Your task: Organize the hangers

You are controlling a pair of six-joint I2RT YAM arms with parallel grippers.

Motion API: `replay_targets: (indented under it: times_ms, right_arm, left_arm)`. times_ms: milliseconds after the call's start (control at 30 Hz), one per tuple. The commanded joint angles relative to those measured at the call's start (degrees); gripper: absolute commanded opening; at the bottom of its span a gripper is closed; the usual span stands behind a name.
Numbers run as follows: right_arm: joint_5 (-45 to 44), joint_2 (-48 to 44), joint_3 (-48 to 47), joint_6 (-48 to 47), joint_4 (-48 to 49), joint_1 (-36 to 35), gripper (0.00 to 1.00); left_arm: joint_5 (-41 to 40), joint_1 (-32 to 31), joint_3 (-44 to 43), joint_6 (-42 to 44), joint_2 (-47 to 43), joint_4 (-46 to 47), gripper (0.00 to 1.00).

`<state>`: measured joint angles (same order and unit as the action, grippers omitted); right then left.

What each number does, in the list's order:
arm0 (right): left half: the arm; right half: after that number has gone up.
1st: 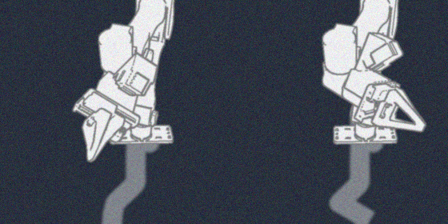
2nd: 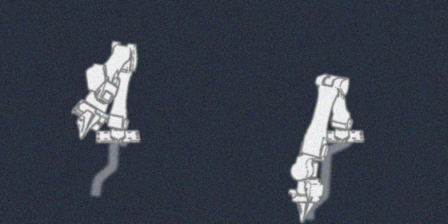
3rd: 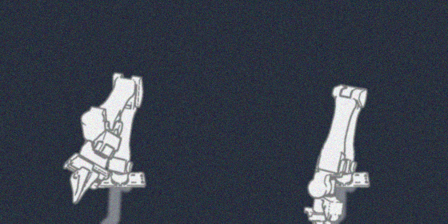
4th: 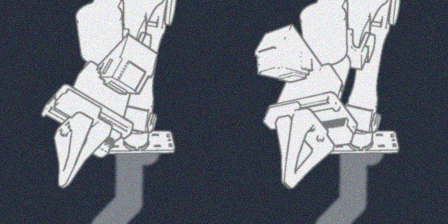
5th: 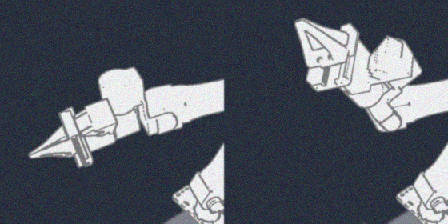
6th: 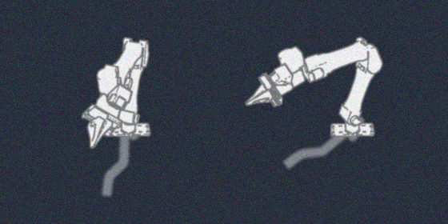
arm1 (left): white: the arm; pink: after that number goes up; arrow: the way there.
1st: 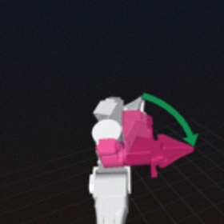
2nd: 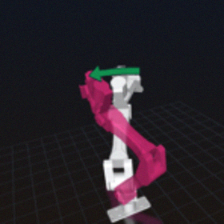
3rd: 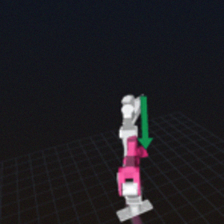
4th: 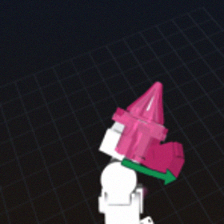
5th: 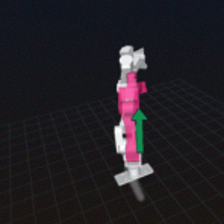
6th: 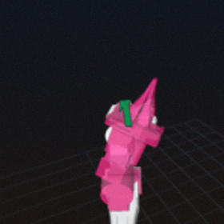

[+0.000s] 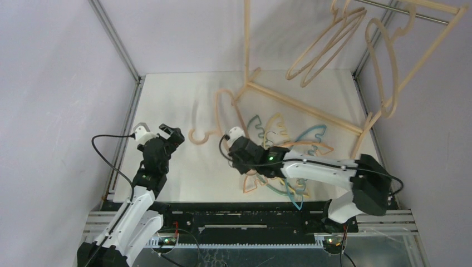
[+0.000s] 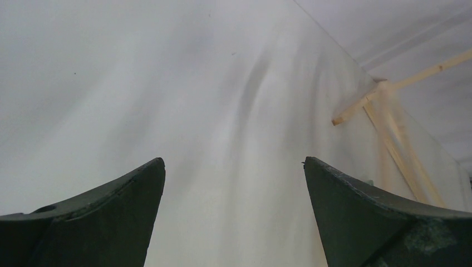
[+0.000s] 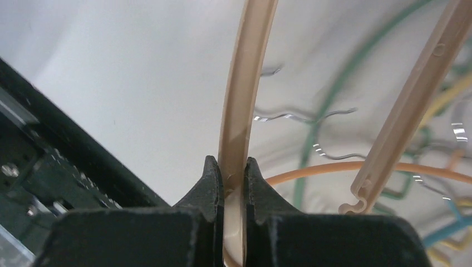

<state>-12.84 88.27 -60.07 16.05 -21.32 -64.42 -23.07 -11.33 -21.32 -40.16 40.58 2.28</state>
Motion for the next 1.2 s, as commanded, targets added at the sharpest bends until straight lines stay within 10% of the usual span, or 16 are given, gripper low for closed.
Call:
replay_targets:
  times_ms: [0, 667, 1167]
  right_arm:
    - [-4.8, -9.1, -3.8, 1.2, 0.8, 2.5, 0.0]
    - [-27.6, -3.8, -20.7, 5.3, 34.8, 8.1, 0.0]
    - [-27.0, 3.9, -30.8, 11.9, 34.2, 24.4, 0.0]
  left_arm:
    - [-0.9, 0.3, -0.1, -0.7, -0.3, 0.6, 1.0]
    - [1.9, 0.3, 0.0, -0.7, -0.6, 1.1, 1.0]
    - [3.0, 0.3, -0.2, -0.9, 2.1, 2.5, 1.0]
